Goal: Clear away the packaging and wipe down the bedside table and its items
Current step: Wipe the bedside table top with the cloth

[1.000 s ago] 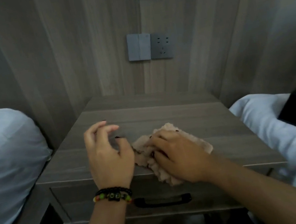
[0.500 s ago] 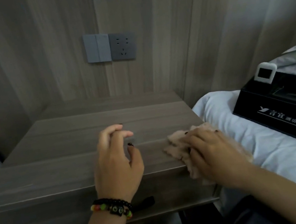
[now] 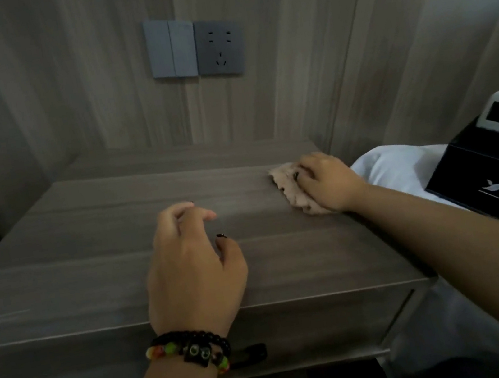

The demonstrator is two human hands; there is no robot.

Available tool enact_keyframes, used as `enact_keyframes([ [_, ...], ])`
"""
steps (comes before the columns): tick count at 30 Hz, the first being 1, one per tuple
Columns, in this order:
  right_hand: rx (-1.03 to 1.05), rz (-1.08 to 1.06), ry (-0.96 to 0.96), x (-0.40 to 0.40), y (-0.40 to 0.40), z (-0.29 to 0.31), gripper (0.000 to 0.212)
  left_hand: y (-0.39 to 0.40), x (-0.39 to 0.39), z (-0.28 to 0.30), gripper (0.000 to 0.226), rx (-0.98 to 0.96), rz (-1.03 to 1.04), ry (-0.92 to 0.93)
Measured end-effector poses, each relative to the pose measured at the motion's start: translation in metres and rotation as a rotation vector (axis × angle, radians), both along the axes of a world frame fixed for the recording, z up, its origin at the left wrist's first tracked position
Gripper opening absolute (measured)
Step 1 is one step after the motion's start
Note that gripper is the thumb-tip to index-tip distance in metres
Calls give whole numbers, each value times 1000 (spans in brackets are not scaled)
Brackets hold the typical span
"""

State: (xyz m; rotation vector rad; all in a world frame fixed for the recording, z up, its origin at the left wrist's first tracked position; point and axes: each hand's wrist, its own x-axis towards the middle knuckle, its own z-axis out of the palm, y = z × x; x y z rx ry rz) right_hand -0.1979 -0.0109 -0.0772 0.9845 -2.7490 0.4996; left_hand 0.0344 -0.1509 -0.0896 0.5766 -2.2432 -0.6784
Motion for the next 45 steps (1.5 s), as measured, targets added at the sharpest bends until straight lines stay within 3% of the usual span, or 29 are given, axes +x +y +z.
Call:
enact_keyframes([
  [3, 30, -66, -43, -30, -24, 5, 38, 0, -2, -1, 27, -30, 31, 15],
  [7, 61, -172, -56, -64, -50, 8, 34, 1, -4, -4, 31, -91, 57, 11],
  [12, 174, -354, -75, -57, -93, 12, 45, 4, -5, -5, 33, -130, 54, 42],
  [17, 101, 4, -5, 20, -113, 7, 36, 6, 5, -4, 28, -200, -3, 309],
  [20, -7, 361, 119, 68, -71, -1, 32, 4, 10, -5, 35, -154, -51, 311],
  [22, -16, 410, 97, 64, -46, 2, 25, -1, 14, -5, 39, -116, -71, 304],
  [24, -28, 275, 53, 37, -38, 1, 21, -12, 21, -4, 40, -159, -49, 264],
  [27, -8, -1, -28, 7, -57, 0, 37, -35, 28, -5, 38, -230, 49, 171],
  [31, 103, -267, 18, 27, -100, 5, 41, -49, 31, -4, 36, -192, 97, 147],
  [34, 60, -14, 46, 70, -111, 1, 36, -52, 32, -6, 35, -195, 91, 156],
  [37, -26, 339, 92, 116, -73, -5, 29, -61, 37, -5, 34, -173, 123, 175],
  [39, -4, 508, 13, 130, -38, 3, 23, -71, 40, -6, 33, -150, 163, 187],
  [43, -110, 433, -87, 100, -21, 7, 37, -85, 40, -7, 32, -104, 210, 195],
  [45, -151, 260, -116, 84, -39, 2, 27, -84, 40, -7, 30, -119, 201, 206],
])
